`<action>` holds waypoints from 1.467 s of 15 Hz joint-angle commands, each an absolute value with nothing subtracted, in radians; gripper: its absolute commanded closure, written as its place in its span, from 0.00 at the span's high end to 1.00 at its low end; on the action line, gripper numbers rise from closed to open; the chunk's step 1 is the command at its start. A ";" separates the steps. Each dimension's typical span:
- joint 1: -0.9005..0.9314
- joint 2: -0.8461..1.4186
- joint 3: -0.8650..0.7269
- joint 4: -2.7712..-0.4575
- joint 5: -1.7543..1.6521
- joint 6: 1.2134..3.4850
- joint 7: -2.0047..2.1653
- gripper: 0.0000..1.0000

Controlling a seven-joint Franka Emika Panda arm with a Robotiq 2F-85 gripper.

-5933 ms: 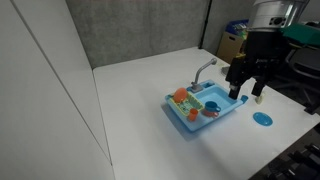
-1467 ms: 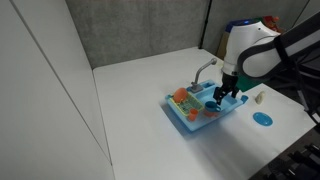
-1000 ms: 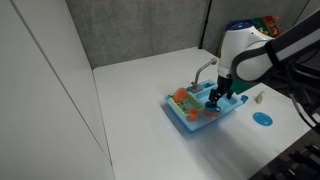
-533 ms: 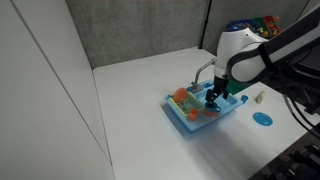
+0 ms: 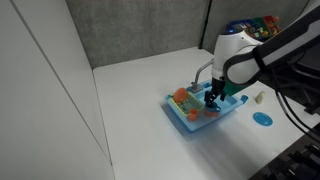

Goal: Put the blue cup on the plate

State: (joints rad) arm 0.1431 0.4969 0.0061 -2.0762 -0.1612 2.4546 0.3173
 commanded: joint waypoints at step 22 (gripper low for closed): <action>0.170 0.434 0.002 -2.091 -0.074 2.452 0.339 0.04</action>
State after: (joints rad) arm 0.1727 0.4812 0.0029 -2.0667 -0.0976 2.4547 0.3396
